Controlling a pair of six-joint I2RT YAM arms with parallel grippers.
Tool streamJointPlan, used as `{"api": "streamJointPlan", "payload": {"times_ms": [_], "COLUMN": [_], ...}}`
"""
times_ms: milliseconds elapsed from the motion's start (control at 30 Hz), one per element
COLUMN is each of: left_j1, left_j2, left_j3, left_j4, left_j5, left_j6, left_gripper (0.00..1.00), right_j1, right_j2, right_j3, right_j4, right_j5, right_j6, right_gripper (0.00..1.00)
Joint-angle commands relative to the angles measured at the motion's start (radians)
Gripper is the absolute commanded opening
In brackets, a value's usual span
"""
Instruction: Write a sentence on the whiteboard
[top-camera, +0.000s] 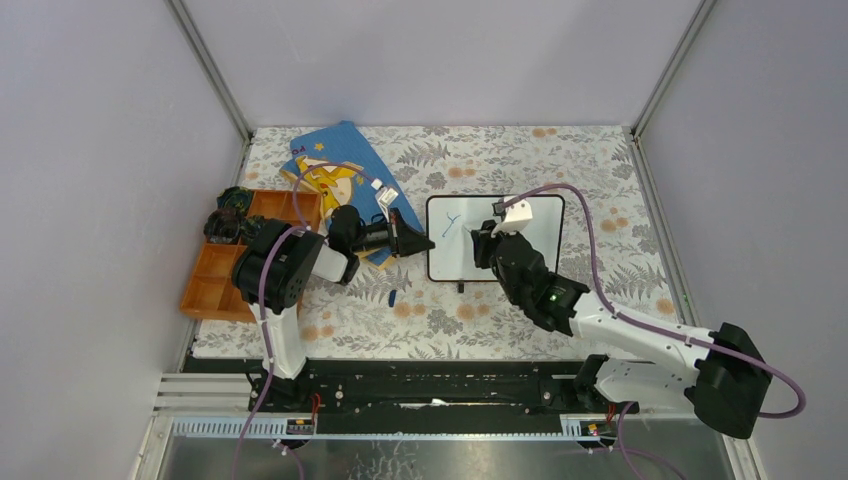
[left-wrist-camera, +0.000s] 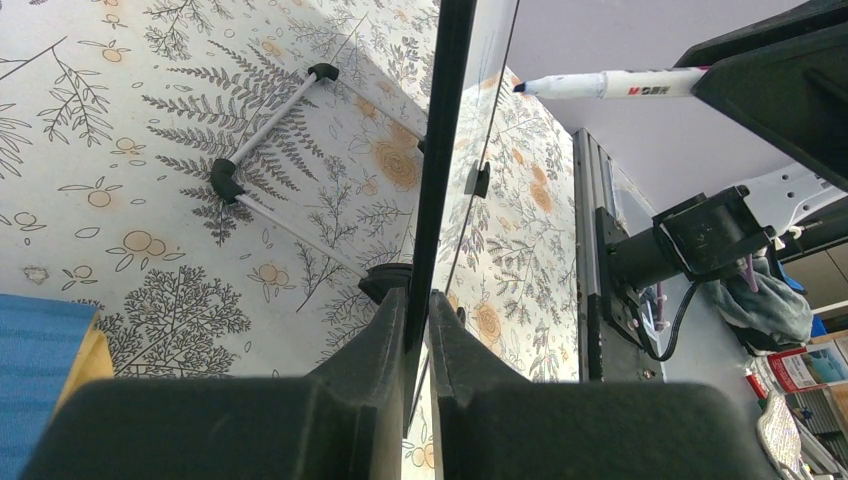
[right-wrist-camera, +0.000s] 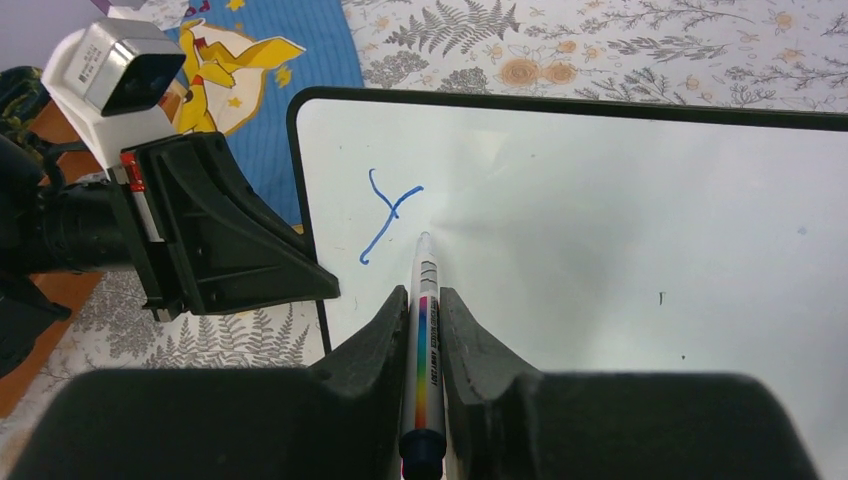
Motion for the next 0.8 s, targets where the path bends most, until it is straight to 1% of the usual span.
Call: {"api": "streamJointPlan", "payload": {"times_ms": [0, 433, 767], "left_j1": [-0.005, -0.005, -0.007], "left_j2": [-0.011, -0.013, -0.014], "left_j3": [-0.012, -0.011, -0.01], "left_j4": [-0.025, -0.037, -0.039], "left_j5": [-0.007, -0.006, -0.007], "left_j6": [0.027, 0.037, 0.037], "left_gripper": [0.0, 0.0, 0.0], "right_j1": [-0.006, -0.006, -0.006], "right_j2": [0.028, 0.084, 0.09], "right_j3": [0.041, 0.064, 0.058], "right_j4": [0.066, 0.069, 0.011], "right_j5": [-0.005, 0.005, 0.004], "right_j6": [-0.02, -0.026, -0.02], "right_gripper": [0.0, 0.0, 0.0]}}
